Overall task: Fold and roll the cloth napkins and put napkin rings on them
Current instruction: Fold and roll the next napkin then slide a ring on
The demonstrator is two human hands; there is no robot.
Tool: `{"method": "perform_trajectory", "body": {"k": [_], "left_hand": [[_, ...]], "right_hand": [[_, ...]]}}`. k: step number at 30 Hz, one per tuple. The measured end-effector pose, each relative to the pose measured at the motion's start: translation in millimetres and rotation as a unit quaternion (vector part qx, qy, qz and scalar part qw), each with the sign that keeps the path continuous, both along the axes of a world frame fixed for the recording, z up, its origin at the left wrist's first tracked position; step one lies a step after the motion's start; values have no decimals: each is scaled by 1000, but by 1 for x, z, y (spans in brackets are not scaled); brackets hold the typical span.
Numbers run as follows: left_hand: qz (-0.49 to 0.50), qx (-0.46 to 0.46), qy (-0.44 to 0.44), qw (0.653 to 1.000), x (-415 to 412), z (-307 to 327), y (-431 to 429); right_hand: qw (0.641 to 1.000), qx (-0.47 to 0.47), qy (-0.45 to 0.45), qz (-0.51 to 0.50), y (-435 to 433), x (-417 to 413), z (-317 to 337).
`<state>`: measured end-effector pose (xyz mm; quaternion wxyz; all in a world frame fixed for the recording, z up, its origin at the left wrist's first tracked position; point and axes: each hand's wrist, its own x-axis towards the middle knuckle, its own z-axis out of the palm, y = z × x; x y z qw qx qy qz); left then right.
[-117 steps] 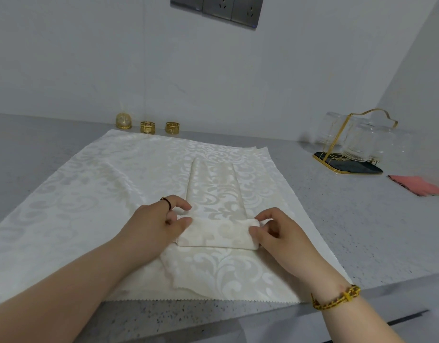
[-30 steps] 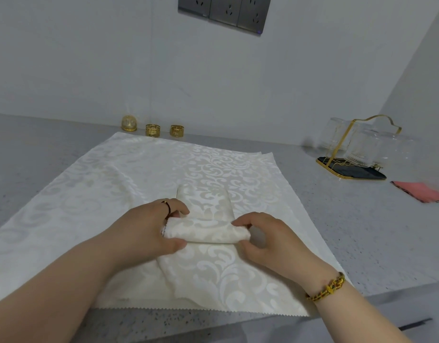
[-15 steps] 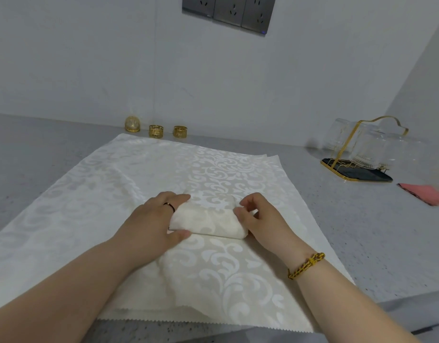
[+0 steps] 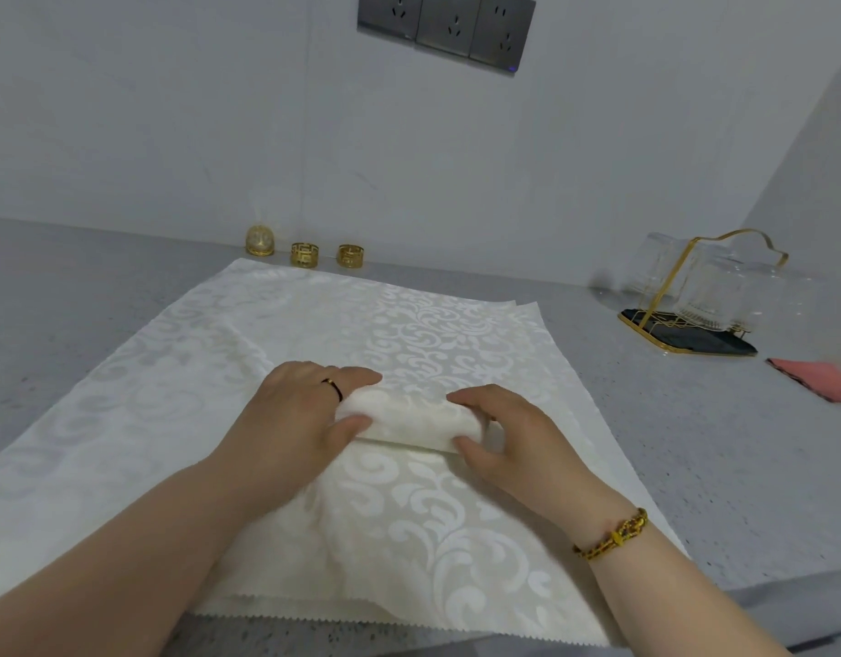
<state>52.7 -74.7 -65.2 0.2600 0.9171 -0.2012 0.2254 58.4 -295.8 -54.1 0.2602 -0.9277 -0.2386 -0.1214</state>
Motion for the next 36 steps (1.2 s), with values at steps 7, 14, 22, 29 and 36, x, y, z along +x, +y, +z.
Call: {"method": "perform_trajectory", "body": {"k": [7, 14, 22, 29, 36], "left_hand": [[-44, -51, 178, 982, 1, 0, 12], [-9, 81, 148, 986, 2, -1, 10], [-74, 64, 138, 986, -2, 0, 9], [-39, -54, 183, 981, -1, 1, 8], [63, -15, 124, 990, 15, -10, 0]], "right_hand": [[973, 77, 214, 48, -1, -6, 9], [989, 44, 140, 12, 6, -2, -1], [994, -70, -19, 84, -4, -9, -6], [991, 6, 126, 38, -1, 10, 11], [965, 129, 228, -8, 14, 37, 11]]}}
